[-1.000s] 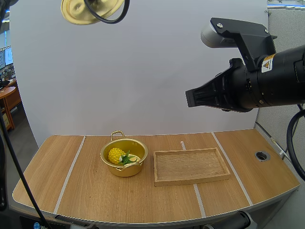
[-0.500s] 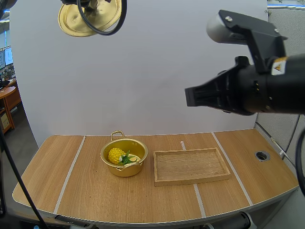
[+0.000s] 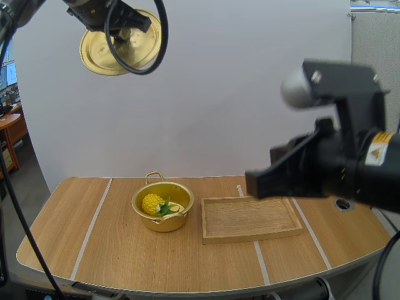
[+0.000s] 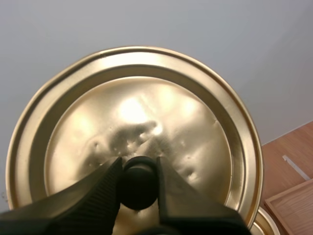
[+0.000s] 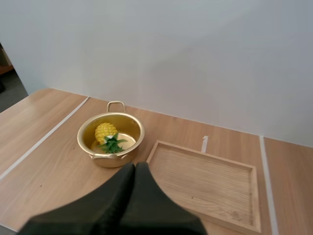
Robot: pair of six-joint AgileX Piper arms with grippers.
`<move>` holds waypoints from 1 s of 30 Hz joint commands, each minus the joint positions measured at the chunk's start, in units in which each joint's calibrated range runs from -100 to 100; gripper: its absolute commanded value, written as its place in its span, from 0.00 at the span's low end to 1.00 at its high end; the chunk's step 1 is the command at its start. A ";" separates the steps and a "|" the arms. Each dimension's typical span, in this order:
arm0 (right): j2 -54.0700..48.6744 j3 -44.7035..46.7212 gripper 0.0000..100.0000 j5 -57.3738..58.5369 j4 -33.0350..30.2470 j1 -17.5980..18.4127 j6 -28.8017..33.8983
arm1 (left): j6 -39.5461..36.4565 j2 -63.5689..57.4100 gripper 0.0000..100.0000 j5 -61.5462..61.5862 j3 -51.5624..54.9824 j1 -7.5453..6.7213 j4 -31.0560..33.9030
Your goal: Open the pot, put the pineapple inside, and close it
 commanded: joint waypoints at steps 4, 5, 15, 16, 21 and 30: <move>-0.77 10.53 0.00 0.00 7.72 -0.24 -5.14 | 3.47 -0.39 0.00 0.00 7.55 -0.17 -1.53; -0.77 11.30 0.00 0.00 8.19 -0.24 -5.45 | 4.07 -0.39 0.00 0.00 8.23 -0.17 -2.26; -0.77 17.15 0.00 0.00 8.18 -0.24 -6.94 | 8.27 0.61 0.00 0.00 21.49 -0.17 -4.58; -0.77 17.15 0.00 0.00 8.18 -0.24 -7.04 | 8.70 1.04 0.00 0.00 22.93 -0.17 -4.58; -0.77 17.15 0.00 0.00 8.18 -0.24 -7.12 | 9.35 3.66 0.00 -5.70 28.88 -0.17 -4.58; -0.77 17.15 0.00 0.00 8.18 -0.24 -7.26 | 13.73 9.89 0.00 -8.93 34.68 -0.17 -8.41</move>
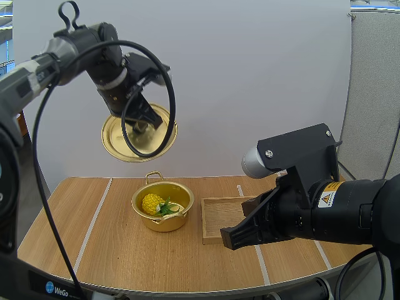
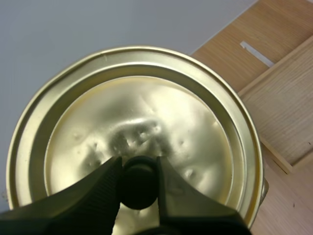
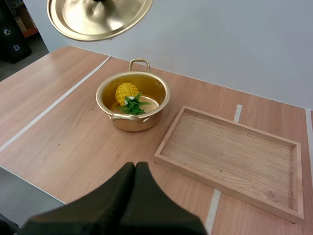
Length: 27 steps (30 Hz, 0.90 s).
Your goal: Open the pot, put the pineapple inside, and close it
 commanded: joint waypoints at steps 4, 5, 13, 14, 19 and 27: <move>-0.51 0.17 0.00 0.00 0.86 -0.24 -0.57 | 3.70 4.81 0.00 -2.63 2.28 -0.17 -5.97; -0.51 0.17 0.00 0.00 0.86 -0.24 -0.57 | 4.28 5.80 0.00 -2.63 2.28 -0.17 -6.78; -0.51 0.17 0.00 0.00 0.86 -0.24 -0.57 | 5.91 13.67 0.00 -2.79 2.28 -0.17 -8.44; -0.51 0.17 0.00 0.00 0.75 -0.24 -0.57 | 5.91 14.73 0.00 -2.79 2.28 -0.17 -8.44; -0.51 0.17 0.00 0.00 0.39 -0.24 -0.57 | 5.91 19.24 0.00 -4.07 2.28 -0.17 -8.44; -0.51 0.17 0.00 0.00 0.13 -0.24 -0.57 | 6.69 21.20 0.00 -13.15 6.55 -0.17 -8.44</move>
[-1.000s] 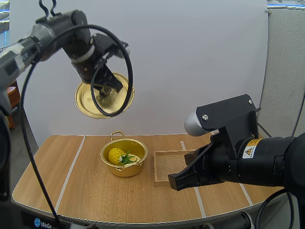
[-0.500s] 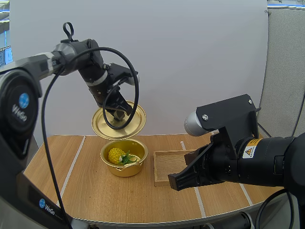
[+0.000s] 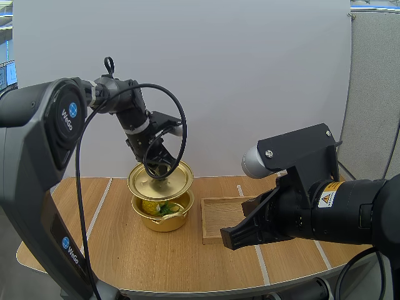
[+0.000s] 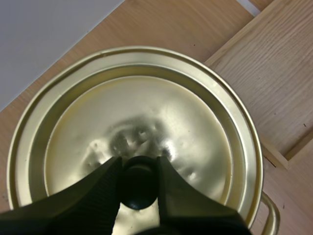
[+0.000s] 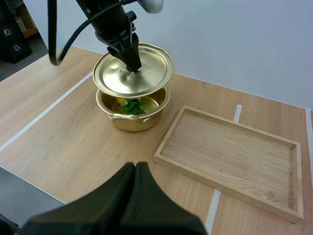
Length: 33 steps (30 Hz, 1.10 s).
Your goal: Open the pot, put the pineapple inside, and close it
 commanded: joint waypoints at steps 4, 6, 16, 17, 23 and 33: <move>-0.51 0.17 0.00 0.00 0.13 -0.24 -0.57 | 1.77 -0.02 0.00 -6.23 4.14 -0.17 -1.25; -0.51 0.17 0.00 0.00 0.13 -0.24 -0.57 | 2.49 -0.02 0.00 -7.24 5.26 -0.17 -1.25; -0.51 0.17 0.00 0.00 0.13 -0.24 -0.57 | 4.60 -0.02 0.00 -9.84 7.07 -0.17 -4.01; -0.51 0.17 0.00 0.00 0.13 -0.24 -0.57 | 4.71 0.12 0.00 -9.84 7.07 -0.17 -4.55; -0.51 0.17 0.00 0.00 0.15 -0.24 -0.57 | 4.80 1.72 0.00 -9.98 7.07 -0.17 -4.87; -0.51 0.17 0.00 0.00 0.15 -0.24 -0.57 | 4.40 2.91 0.00 -10.05 7.07 -0.17 -2.81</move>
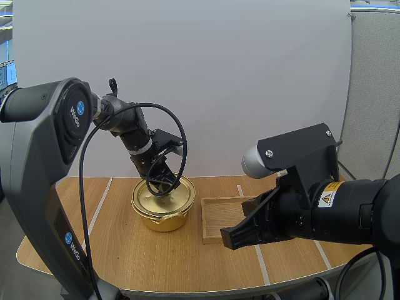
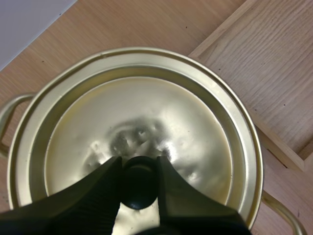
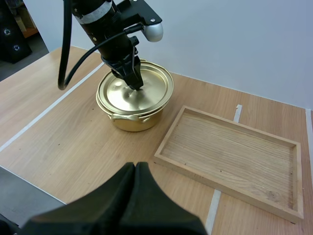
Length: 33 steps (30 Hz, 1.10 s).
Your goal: Open the pot, put the pineapple inside, and close it
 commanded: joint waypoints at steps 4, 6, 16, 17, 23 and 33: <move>-0.51 0.17 0.00 0.00 0.15 -0.24 -0.57 | -0.06 0.57 0.00 1.71 0.07 -0.17 1.66; -0.51 0.17 0.00 0.00 0.15 -0.24 -0.57 | -0.06 0.57 0.00 2.85 0.07 -0.17 1.98; -0.51 0.17 0.00 0.00 0.15 -0.24 -0.57 | -0.06 0.57 0.00 5.36 0.07 -0.17 2.22; -0.51 0.17 0.00 0.00 0.15 -0.24 -0.57 | -0.06 0.57 0.00 5.36 0.07 -0.17 2.10; -0.51 0.17 0.00 0.00 0.15 -0.24 -0.57 | -0.06 0.57 0.02 5.56 0.07 -0.17 2.10; -0.51 0.17 0.00 0.00 0.15 -0.24 -0.57 | -0.22 0.57 1.00 5.76 0.07 -0.17 2.10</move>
